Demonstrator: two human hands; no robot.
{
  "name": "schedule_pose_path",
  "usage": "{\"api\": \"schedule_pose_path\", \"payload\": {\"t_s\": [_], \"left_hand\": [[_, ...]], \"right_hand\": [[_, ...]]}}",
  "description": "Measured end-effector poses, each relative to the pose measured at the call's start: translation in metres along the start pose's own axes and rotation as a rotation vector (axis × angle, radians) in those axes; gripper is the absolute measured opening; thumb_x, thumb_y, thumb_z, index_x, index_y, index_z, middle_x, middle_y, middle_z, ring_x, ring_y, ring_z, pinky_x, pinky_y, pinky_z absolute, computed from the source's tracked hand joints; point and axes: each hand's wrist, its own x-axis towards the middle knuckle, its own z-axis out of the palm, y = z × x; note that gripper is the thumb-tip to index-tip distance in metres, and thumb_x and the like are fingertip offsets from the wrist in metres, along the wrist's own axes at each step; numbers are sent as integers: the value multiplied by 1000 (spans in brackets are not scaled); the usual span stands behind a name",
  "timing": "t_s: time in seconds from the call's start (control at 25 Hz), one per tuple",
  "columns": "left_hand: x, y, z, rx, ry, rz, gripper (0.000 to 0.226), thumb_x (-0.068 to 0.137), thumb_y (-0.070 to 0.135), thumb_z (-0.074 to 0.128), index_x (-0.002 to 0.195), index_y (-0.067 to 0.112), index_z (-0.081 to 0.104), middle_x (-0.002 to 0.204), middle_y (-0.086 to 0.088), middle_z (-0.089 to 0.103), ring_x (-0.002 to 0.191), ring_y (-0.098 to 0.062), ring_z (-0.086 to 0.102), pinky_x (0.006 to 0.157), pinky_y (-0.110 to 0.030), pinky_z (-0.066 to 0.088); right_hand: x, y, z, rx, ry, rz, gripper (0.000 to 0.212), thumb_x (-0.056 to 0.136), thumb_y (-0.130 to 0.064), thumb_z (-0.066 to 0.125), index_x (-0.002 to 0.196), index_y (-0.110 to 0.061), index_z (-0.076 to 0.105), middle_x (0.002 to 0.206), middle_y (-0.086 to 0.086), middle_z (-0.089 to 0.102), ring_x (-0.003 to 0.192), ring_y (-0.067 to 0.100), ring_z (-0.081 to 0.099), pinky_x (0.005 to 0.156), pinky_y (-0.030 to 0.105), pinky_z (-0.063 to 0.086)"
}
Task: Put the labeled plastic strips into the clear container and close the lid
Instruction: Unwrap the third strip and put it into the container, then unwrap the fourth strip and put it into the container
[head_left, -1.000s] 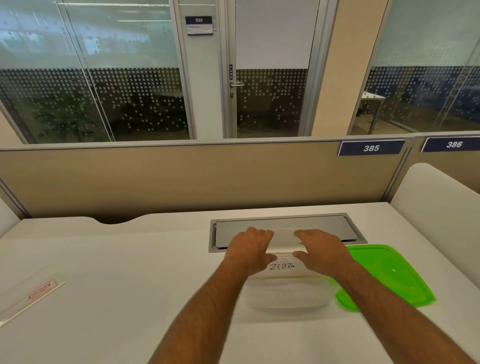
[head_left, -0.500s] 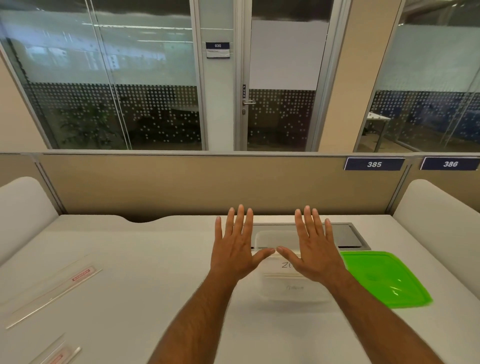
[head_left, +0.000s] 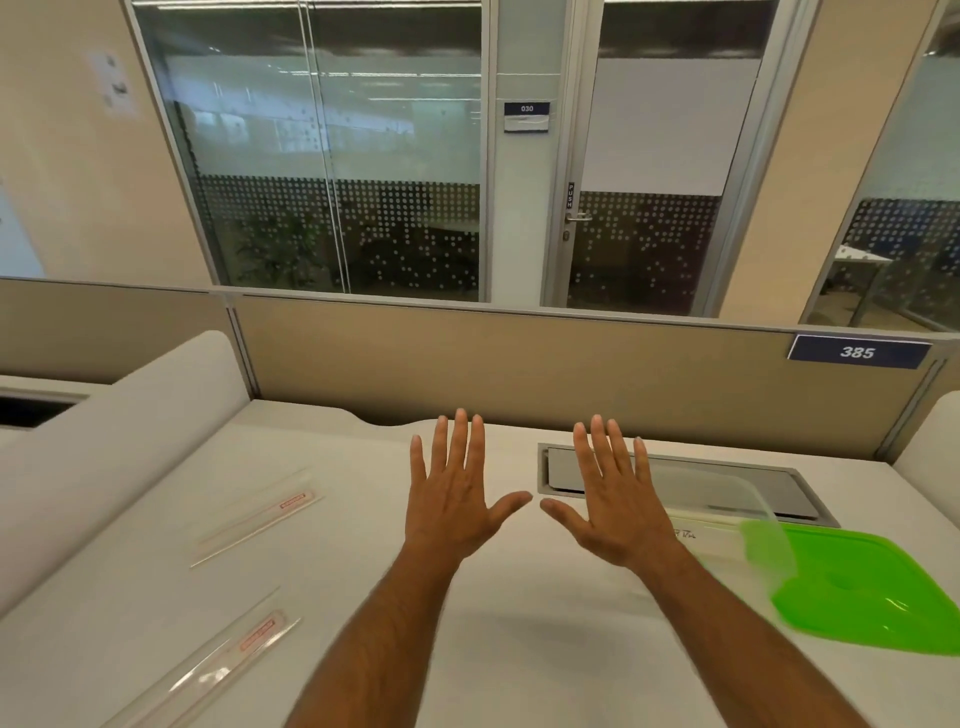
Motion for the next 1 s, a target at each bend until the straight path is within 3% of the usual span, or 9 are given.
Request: {"api": "schedule_pose_path", "payload": {"t_s": [0.32,0.84,0.92,1.0], "left_hand": [[-59,-104,-16,77,-54,-191,109,72,92,4,153,21,-13,163,-6,-12,149,-30,-12,117,-58,1],[-165,-238,-23,127,-180,-377,107,76,88,11,155,15,4,164,-5,7,150,-30,2,118,-55,5],[-175,-249,-23,130,-210,-357,104,78,86,18,154,15,15,162,-5,19,149,-29,13,118,-51,13],[-184,-257,-21,107,-219,-315,94,79,81,31,147,16,34,152,-3,41,140,-27,33,110,-45,33]], "right_hand": [[13,-109,21,56,-56,-176,98,81,-85,11,151,-23,-19,160,6,-24,147,24,-25,120,55,-8],[-3,-259,63,141,-248,-431,93,82,-82,8,147,-26,-28,157,2,-30,145,25,-28,120,51,-12],[-4,-277,71,141,-287,-468,90,85,-79,12,149,-26,-24,158,2,-27,146,24,-26,120,49,-12],[-3,-292,80,140,-322,-512,86,90,-74,16,152,-24,-17,161,2,-21,148,22,-21,119,45,-11]]}}
